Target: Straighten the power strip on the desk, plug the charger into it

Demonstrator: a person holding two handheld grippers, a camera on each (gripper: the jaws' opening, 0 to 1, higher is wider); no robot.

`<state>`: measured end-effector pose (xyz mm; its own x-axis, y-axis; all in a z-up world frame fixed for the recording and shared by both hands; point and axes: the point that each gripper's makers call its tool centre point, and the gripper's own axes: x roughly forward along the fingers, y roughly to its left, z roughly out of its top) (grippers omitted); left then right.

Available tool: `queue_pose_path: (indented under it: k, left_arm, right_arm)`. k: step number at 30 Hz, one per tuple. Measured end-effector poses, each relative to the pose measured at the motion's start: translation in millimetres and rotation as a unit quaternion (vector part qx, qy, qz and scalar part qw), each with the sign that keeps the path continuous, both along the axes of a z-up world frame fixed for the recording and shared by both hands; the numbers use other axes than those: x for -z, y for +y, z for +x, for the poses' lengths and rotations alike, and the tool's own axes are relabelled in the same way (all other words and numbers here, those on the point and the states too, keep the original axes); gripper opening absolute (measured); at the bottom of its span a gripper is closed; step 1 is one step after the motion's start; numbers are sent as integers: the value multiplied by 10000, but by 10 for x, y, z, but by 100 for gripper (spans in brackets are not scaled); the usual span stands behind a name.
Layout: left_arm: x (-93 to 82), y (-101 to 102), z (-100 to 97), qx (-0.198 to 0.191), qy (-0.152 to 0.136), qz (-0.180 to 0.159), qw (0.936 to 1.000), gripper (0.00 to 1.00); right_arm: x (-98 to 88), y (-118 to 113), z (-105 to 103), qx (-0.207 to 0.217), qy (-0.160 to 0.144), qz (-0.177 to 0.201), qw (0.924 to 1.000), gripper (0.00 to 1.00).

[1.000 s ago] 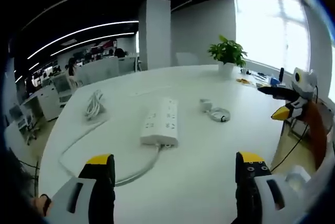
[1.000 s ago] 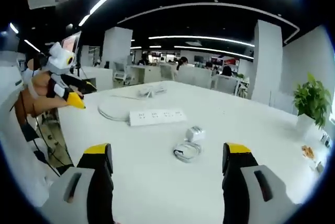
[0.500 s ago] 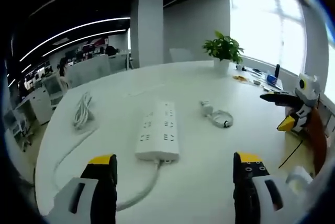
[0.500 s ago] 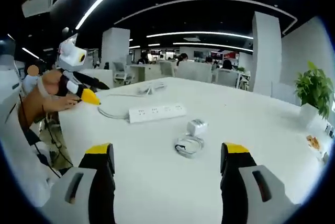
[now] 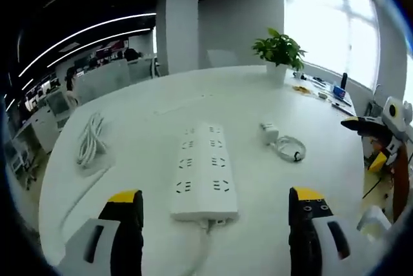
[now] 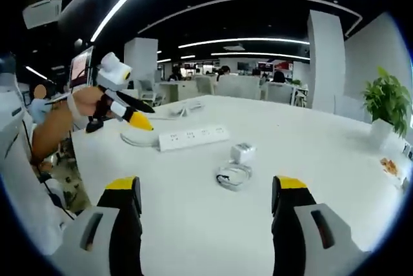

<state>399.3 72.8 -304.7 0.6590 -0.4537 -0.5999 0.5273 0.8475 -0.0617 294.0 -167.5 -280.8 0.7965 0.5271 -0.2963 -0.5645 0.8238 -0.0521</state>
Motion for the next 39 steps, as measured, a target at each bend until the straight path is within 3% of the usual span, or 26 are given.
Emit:
queue_pose_path:
  k: [7,11,20,26,33,39]
  left_arm:
    - [148,-62,185,95,137,343,9993,93]
    - [303,-80,192,135,350,465,9982,92]
    - [377,-67,273,177,458,591,9970,93]
    - [464,-73,362,117,678,563,9960,84]
    - [528,-121,419,111,727,536,9959,87]
    - [604,-185,469,172,772,735,9942,85]
  right_arm:
    - [31,2,-17,11,62,72,10000,81]
    - [0,-15,-51,25,29,90,10000,81]
    - [8,-30,-90,63,39,89,9999,81]
    - [3,-24,-96,60,56,100,9999,81]
    - [10,-42,-92,103,92,110,9998,81]
    - [-51,-63,-124,107,64,126,9998,81]
